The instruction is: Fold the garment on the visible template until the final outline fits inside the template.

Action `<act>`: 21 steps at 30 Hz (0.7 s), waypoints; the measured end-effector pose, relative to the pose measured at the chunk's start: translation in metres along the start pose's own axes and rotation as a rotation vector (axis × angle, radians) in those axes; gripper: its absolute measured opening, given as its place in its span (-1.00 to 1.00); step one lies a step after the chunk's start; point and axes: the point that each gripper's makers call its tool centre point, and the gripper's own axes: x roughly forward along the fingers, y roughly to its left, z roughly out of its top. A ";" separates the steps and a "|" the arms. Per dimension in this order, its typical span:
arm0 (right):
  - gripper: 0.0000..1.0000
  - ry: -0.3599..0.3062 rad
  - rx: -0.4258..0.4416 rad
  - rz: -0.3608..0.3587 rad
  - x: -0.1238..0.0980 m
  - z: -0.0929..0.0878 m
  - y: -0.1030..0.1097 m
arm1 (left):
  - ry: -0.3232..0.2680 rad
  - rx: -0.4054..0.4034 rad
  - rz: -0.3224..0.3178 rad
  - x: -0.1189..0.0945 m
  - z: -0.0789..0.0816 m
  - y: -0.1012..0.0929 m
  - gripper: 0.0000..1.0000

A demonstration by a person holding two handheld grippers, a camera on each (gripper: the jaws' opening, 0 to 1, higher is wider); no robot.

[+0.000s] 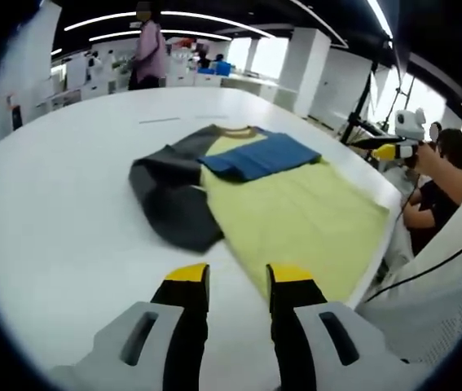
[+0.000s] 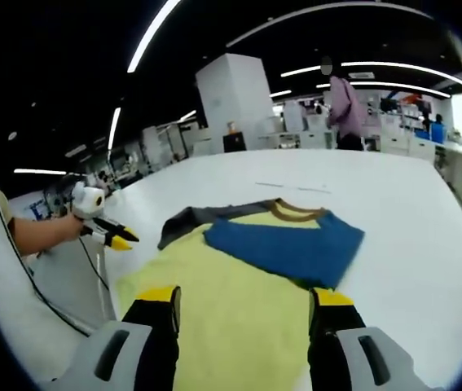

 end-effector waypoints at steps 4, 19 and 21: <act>0.23 0.006 0.008 -0.013 -0.007 -0.006 -0.004 | 0.005 0.005 0.007 0.003 0.002 0.003 -0.49; 0.23 0.009 0.037 -0.036 -0.024 -0.020 -0.007 | 0.019 0.005 0.064 0.011 0.000 0.027 -0.51; 0.23 0.011 0.041 -0.039 -0.025 -0.022 -0.008 | 0.016 -0.005 0.075 0.012 0.000 0.032 -0.51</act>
